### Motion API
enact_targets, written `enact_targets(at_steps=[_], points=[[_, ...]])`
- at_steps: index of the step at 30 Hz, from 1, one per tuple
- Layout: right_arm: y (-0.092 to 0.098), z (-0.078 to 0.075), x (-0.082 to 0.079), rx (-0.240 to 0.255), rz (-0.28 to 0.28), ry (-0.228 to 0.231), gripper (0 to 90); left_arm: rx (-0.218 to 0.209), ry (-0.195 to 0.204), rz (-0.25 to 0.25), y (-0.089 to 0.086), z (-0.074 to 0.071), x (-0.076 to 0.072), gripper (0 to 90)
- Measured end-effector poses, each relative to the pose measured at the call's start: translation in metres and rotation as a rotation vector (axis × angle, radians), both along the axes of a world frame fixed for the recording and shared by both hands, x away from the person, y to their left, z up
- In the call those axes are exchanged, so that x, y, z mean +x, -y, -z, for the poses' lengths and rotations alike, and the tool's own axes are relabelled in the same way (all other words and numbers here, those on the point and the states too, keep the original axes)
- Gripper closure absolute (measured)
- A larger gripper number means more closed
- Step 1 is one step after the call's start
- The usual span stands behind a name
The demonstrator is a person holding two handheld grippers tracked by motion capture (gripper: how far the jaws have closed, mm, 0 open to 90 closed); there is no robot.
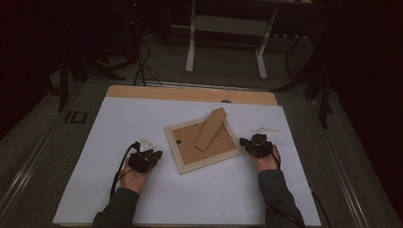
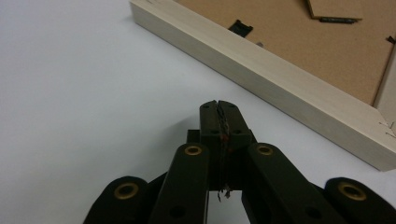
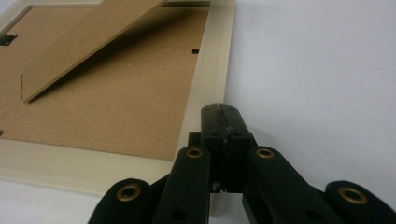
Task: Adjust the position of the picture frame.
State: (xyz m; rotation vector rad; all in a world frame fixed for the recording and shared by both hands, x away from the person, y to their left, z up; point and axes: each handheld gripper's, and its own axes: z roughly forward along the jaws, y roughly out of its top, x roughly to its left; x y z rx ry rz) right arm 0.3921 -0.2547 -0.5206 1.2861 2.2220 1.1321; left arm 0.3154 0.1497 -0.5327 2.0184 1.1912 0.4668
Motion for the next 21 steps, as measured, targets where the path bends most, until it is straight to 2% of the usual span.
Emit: enact_targets(at_steps=[6, 21], points=[[-0.001, 0.0, -0.001, 0.018, -0.015, -0.008, 89.6, 0.007, -0.007, 0.013, 0.008, 0.003, 0.003, 90.0], [-0.013, 0.001, -0.006, 0.0, -0.083, 0.002, 89.6, 0.012, -0.013, 0.027, 0.017, 0.006, 0.006, 90.0]])
